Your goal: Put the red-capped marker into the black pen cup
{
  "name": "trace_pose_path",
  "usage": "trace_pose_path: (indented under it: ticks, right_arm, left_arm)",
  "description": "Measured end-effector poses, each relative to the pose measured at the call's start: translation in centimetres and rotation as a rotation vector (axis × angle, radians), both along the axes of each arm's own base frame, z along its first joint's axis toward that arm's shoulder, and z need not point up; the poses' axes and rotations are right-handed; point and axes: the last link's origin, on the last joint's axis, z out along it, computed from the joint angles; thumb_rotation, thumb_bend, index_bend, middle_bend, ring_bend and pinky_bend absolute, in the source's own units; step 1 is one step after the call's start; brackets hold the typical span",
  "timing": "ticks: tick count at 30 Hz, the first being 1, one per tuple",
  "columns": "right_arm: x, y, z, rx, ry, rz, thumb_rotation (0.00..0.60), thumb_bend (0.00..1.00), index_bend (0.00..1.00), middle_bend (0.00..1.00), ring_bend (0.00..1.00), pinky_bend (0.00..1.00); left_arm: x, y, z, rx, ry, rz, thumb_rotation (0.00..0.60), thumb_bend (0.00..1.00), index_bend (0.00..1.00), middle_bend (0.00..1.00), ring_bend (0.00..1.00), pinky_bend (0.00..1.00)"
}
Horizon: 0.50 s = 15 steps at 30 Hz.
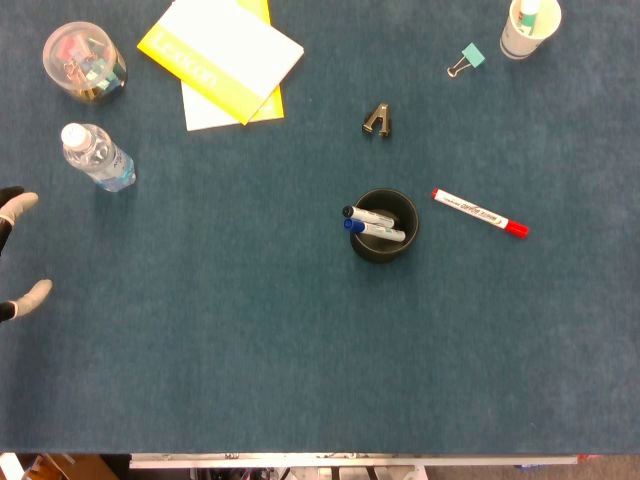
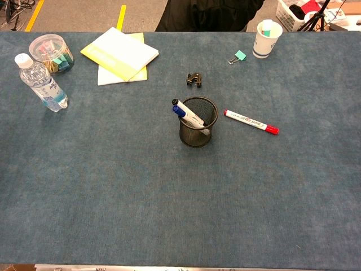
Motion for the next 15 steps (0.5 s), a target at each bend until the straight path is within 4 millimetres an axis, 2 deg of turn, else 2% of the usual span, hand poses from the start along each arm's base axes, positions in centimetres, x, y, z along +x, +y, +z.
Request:
trace_pose_path:
  ticks: [8,12,15]
  right_arm:
    - [0.2,-0.3,-0.3,0.0,0.021,-0.015,0.6,0.39,0.32,0.3,0.08,0.0]
    - [0.9,-0.8,-0.6,-0.013,0.053,-0.012,0.6,0.32,0.33,0.31,0.08,0.0]
    - [1.6,-1.5,-1.0,-0.024,0.089,0.001,0.6,0.28,0.39,0.32,0.08,0.0]
  left_arm:
    - [-0.2,-0.1,0.1,0.003,-0.001,0.003,0.6,0.15,0.19,0.18,0.17,0.14]
    - [-0.2,-0.1,0.1,0.003,-0.003,0.0,0.6,0.15,0.19,0.18,0.17,0.14]
    - [-0.2,-0.1,0.1,0.004,-0.006,-0.003,0.6,0.15,0.19,0.18,0.17,0.14]
